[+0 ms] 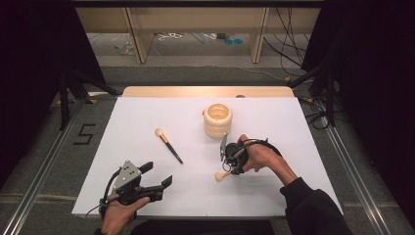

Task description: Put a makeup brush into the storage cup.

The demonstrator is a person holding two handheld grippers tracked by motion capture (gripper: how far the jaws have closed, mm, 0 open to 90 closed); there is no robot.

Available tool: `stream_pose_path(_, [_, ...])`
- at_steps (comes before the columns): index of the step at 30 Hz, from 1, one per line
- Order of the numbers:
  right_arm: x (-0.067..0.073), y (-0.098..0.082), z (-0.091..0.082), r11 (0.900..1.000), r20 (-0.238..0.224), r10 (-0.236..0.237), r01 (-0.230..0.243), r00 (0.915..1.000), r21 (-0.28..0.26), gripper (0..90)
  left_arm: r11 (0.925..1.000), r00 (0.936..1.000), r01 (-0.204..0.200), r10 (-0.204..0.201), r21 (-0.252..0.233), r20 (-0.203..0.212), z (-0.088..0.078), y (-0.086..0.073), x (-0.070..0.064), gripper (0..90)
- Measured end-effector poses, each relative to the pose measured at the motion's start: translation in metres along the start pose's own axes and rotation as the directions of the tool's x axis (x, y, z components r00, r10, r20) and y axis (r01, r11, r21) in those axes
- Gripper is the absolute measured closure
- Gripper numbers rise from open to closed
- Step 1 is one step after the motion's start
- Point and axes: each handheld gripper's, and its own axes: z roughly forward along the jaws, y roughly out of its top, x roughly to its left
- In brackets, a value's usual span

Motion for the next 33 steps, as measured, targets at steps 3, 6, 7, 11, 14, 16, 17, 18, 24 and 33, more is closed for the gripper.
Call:
stream_pose_path(3, [0.0002,0.0011,0.0001,1.000,-0.010,0.016,-0.016,0.9998,0.007,67.6,1.0000,1.0000,0.000,0.000,0.000,0.000,-0.0001,0.0000,0.0000,16.0])
stream_pose_path(6, [-0.0005,0.0018,-0.0010,0.999,-0.023,0.027,-0.026,0.9994,0.038,69.0,1.0000,1.0000,0.001,-0.001,-0.002,0.002,0.0002,0.0000,0.0000,16.0])
stream_pose_path(7, [-0.0017,0.0020,0.0001,1.000,-0.021,0.016,-0.015,0.9997,0.022,69.3,1.0000,1.0000,0.001,-0.001,-0.004,0.004,0.0004,-0.0001,0.0001,16.0])
stream_pose_path(11, [-0.0003,0.0022,-0.0009,0.997,-0.049,0.078,-0.076,0.9958,0.032,71.4,1.0000,1.0000,0.000,0.000,0.000,0.000,0.0001,0.0000,-0.0001,16.0])
stream_pose_path(14, [-0.0058,0.0024,0.0002,0.999,-0.034,0.022,-0.021,0.9992,0.032,74.6,1.0000,1.0000,-0.001,0.001,0.001,0.000,0.0001,0.0000,0.0000,16.0])
stream_pose_path(16, [-0.0041,0.0036,-0.0010,0.997,-0.036,0.058,-0.055,0.9977,0.062,75.4,1.0000,1.0000,0.000,0.000,0.001,-0.001,-0.0001,0.0000,-0.0001,16.1])
stream_pose_path(17, [-0.0047,0.0044,-0.0015,0.996,-0.047,0.057,-0.054,0.9973,0.071,76.2,1.0000,1.0000,0.000,0.000,0.000,-0.001,-0.0001,0.0000,0.0000,16.1])
stream_pose_path(18, [-0.0047,0.0047,-0.0013,0.996,-0.043,0.054,-0.051,0.9976,0.071,76.8,1.0000,1.0000,0.000,0.000,0.000,0.000,-0.0001,0.0000,0.0001,16.1])
stream_pose_path(24, [-0.0042,0.0062,-0.0007,0.995,-0.046,0.065,-0.061,0.9969,0.075,81.3,1.0000,1.0000,0.001,-0.001,0.000,-0.001,-0.0001,0.0000,0.0001,16.1])
stream_pose_path(33, [-0.0036,0.0083,-0.0010,0.994,-0.046,0.063,-0.058,0.9970,0.089,82.9,0.9999,0.9999,-0.016,0.016,0.001,0.006,-0.0003,0.0005,0.0009,16.2])
